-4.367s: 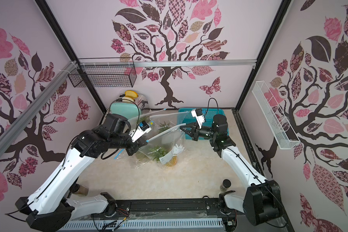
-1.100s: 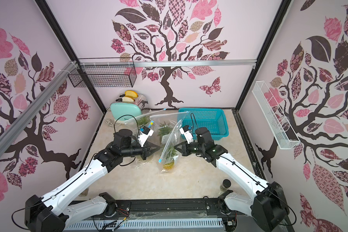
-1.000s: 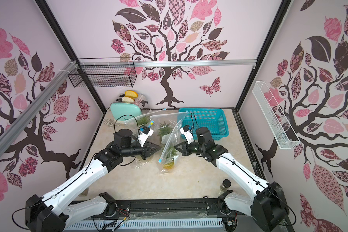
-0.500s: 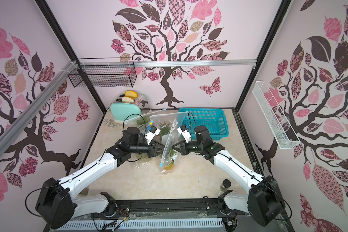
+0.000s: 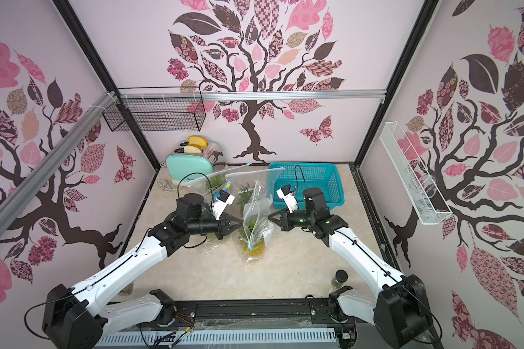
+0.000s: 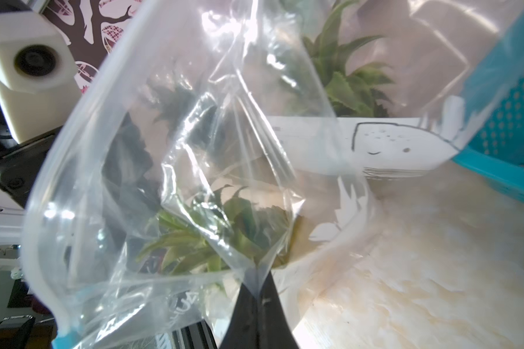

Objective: Open the zip-top bag and take out the pineapple
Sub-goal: Open the zipper of the food storage bag at the center of the board.

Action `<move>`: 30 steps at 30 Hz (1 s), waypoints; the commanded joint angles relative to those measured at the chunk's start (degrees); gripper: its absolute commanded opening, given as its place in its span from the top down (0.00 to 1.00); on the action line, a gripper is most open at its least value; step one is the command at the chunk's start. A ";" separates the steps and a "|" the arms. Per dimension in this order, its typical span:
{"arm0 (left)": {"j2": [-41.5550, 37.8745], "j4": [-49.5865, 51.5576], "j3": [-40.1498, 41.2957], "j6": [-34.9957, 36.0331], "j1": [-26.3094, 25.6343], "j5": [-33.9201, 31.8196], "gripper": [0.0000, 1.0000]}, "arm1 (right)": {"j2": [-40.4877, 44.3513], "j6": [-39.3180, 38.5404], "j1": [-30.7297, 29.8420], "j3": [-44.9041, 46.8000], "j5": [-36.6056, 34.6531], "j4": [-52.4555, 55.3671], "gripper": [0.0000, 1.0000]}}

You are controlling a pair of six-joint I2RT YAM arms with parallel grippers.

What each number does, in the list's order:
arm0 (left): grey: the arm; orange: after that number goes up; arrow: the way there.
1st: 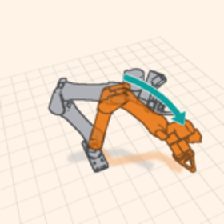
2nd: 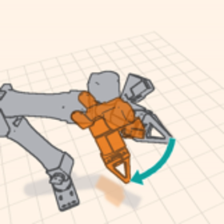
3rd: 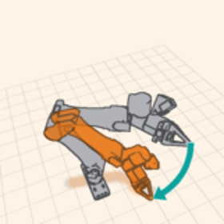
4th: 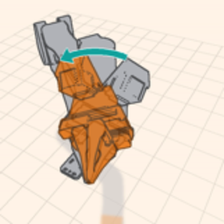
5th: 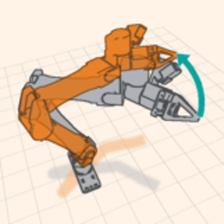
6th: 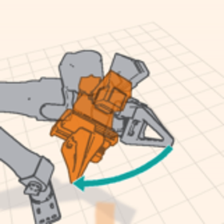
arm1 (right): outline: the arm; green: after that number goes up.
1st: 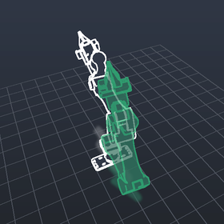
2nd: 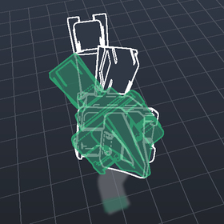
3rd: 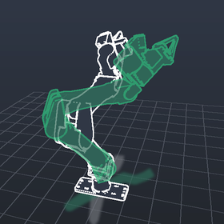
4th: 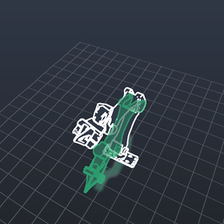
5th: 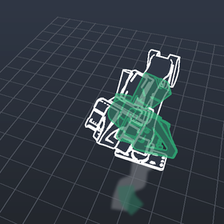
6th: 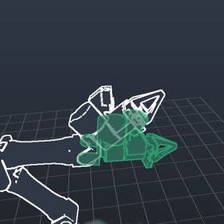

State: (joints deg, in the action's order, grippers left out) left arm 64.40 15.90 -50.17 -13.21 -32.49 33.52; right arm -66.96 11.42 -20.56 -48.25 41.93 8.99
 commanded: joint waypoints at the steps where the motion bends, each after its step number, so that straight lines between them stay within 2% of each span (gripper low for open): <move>1: -3.19 3.55 1.21 1.00 0.48 -4.29 1.00 | 1.07 -2.41 1.63 0.35 -0.34 2.56 1.00; 6: -6.31 4.05 2.65 0.65 1.01 -5.64 1.00 | 0.20 -1.98 3.48 1.27 -1.82 3.36 1.00; 13: -5.95 -1.43 4.40 -0.91 1.02 -2.18 1.00 | 0.76 -1.13 3.86 0.30 -1.81 7.43 1.00; 14: -5.95 -3.10 5.00 -1.70 1.03 -1.71 1.00 | 1.52 -0.83 3.73 -0.72 -1.79 8.91 0.98; 16: -6.13 -6.26 6.31 -3.12 0.97 -0.94 1.00 | 2.98 -0.82 3.07 -3.85 -2.22 12.89 0.85; 18: -6.17 -8.61 7.04 -4.07 0.93 -0.32 1.00 | 4.62 -1.29 0.49 -8.99 -6.23 18.21 0.76; 21: -5.96 -9.72 7.03 -4.33 0.89 0.04 1.00 | 5.22 -1.96 -5.40 -18.29 -12.73 25.58 0.68; 25: -5.84 -10.63 7.02 -4.45 0.70 0.57 1.00 | 3.31 -1.17 -12.73 -29.76 -19.15 29.86 0.67; 30: -6.13 -11.72 7.28 -4.97 0.24 0.26 1.00 | -4.61 -0.23 -21.47 -39.09 -20.62 30.11 0.67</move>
State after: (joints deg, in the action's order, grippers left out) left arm 58.63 6.81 -43.27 -17.61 -31.92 33.19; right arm -66.78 10.52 -38.63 -84.73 24.75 34.89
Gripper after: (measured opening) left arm 0.047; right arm 0.333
